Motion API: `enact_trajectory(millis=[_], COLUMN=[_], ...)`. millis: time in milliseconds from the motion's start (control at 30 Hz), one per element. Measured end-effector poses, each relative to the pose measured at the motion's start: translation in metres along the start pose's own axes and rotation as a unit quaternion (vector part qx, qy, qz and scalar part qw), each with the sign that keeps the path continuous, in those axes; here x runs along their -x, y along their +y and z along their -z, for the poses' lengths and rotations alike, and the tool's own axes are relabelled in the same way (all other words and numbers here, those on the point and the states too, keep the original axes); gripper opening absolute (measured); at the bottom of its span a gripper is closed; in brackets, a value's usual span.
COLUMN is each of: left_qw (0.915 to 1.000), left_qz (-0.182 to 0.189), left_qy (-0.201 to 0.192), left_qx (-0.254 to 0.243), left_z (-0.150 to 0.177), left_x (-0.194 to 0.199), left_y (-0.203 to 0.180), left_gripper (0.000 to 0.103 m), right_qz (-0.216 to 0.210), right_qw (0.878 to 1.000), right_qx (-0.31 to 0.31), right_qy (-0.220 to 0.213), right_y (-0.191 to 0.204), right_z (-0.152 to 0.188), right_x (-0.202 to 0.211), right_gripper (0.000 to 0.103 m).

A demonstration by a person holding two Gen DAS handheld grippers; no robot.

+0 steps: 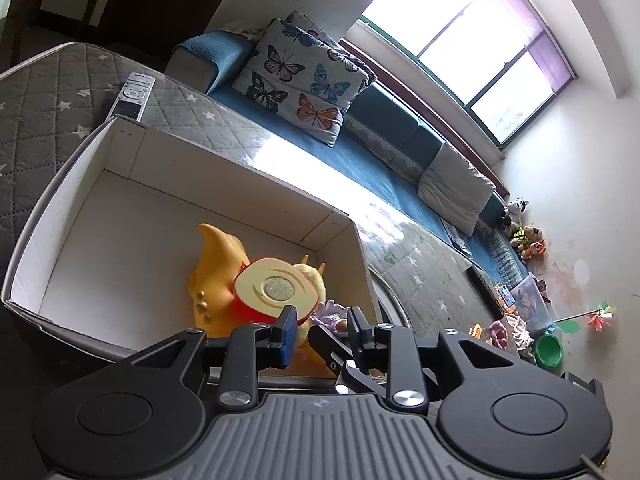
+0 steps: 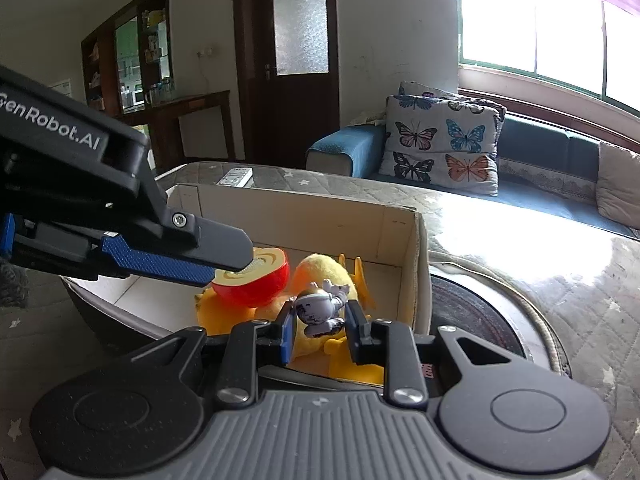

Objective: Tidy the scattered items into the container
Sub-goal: 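Lower the figurine into the box and open both grippers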

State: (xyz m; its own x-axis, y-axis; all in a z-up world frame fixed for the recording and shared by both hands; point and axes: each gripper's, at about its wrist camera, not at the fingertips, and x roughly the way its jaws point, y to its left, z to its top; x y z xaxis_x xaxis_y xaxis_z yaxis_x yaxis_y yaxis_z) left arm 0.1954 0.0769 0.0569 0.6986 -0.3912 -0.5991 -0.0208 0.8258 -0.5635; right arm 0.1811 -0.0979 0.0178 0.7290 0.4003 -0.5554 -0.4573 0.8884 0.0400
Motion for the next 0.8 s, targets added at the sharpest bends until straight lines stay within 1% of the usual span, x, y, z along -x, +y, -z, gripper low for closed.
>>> enact_trajectory(millis=[133,300,567,667,767,800], left_qw=[1.0,1.0,0.9997,0.9997,0.9995,0.9995], left_qz=[-0.002,-0.008,-0.018,-0.022,-0.025,-0.026], left_qy=[0.001,-0.002,-0.011,-0.01,-0.009,-0.009], left_qx=[-0.001,-0.001,-0.008,-0.011,-0.013,-0.014], left_z=[0.002,0.004,0.006,0.01,0.014,0.016], left_x=[0.002,0.006,0.016,0.018,0.019,0.02], left_y=[0.0,0.001,0.002,0.002,0.003,0.003], left_gripper=[0.032,0.033,0.034,0.034,0.034,0.034], right_qz=[-0.002,0.0,0.002,0.003,0.004,0.005], right_qw=[1.0,1.0,1.0,1.0,1.0,1.0], right_qx=[0.002,0.003,-0.001,-0.005,-0.007,-0.008], right_qy=[-0.001,-0.004,-0.009,-0.012,-0.013,-0.013], right_y=[0.002,0.004,0.006,0.006,0.007,0.007], right_z=[0.0,0.001,0.004,0.006,0.01,0.011], right_x=[0.001,0.006,0.02,0.025,0.031,0.032], right_gripper=[0.027,0.036,0.04,0.045,0.046,0.048])
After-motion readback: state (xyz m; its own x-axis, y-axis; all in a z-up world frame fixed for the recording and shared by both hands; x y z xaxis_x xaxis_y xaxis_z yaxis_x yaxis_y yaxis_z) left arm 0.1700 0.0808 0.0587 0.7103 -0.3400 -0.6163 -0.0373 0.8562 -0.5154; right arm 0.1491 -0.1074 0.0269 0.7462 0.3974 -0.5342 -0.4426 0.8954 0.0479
